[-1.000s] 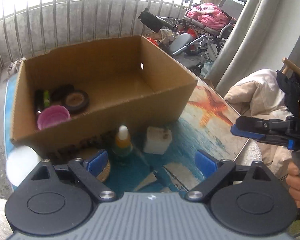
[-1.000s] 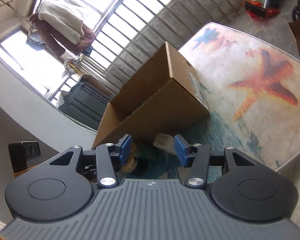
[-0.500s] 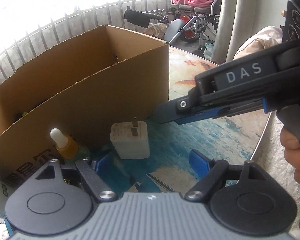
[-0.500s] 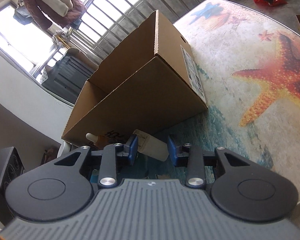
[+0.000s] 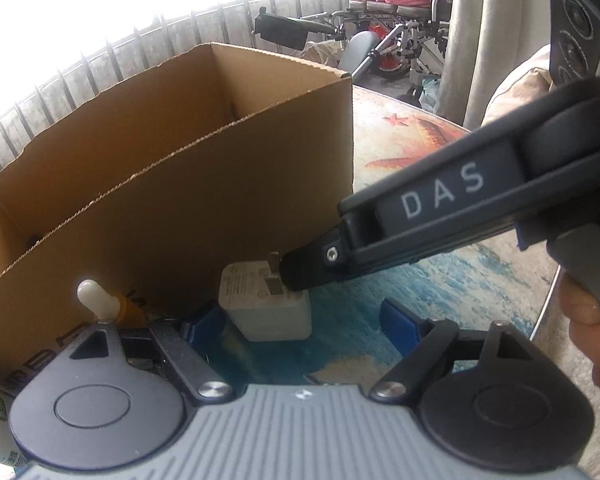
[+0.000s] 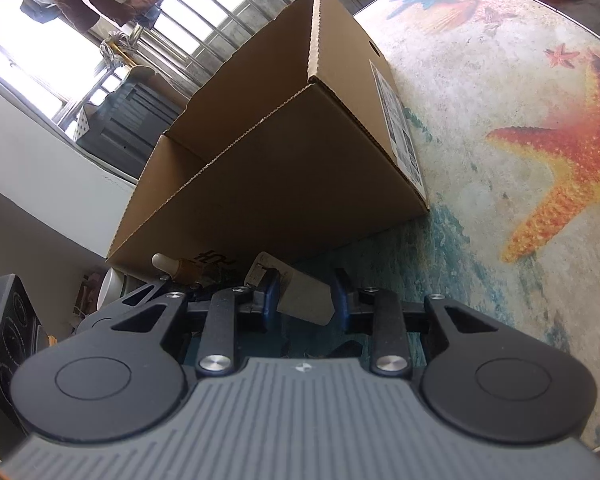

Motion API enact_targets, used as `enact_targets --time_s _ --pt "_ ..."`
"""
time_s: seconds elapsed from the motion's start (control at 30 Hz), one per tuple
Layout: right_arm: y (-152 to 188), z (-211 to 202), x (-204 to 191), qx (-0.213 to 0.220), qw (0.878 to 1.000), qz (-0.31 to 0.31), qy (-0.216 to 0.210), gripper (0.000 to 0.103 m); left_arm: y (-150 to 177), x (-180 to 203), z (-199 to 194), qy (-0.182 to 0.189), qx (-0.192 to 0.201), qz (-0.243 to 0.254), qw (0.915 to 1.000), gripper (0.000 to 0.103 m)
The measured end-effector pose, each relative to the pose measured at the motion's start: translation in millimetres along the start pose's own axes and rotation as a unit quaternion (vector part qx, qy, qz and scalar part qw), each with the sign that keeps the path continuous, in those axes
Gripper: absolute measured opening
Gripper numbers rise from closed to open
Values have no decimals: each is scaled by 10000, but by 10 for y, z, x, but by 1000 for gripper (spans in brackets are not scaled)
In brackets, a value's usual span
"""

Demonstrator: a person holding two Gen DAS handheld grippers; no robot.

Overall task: Organize rigid objects
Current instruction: 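Reach the right tool to the white plug charger and grasp it, then lift the white charger with the right tool and lower it into the box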

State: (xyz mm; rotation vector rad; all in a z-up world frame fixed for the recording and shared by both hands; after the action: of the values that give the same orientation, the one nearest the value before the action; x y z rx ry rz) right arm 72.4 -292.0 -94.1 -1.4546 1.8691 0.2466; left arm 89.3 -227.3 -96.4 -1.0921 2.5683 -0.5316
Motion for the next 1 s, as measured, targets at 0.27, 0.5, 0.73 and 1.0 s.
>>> enact_targets --time_s 0.27,0.5,0.73,1.0 --pt "25 -87 59 36 9999 38 160 27 21 36 -38 390 34 -30 9992 86" --pt "85 -234 219 219 9988 380 209 29 105 168 -125 1083 172 117 9939 84" --pt "106 -267 235 275 9979 571 -142 29 36 152 -94 657 335 150 9972 71" --pt "115 -273 192 281 9982 486 -211 30 -23 153 62 403 220 147 9988 55"
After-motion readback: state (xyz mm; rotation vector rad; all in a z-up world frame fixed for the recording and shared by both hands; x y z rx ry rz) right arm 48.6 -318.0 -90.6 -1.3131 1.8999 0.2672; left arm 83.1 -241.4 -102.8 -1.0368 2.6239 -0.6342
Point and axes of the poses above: each gripper's, at about its wrist camera, not at the fingertips, and z roughly the way its jaws point, x to its right, y to its underside, the point moved 8 cm from there along z, roughly the way its jaws point, and after that the axes turned 14 degrees about -x, right-handed, at the moved point
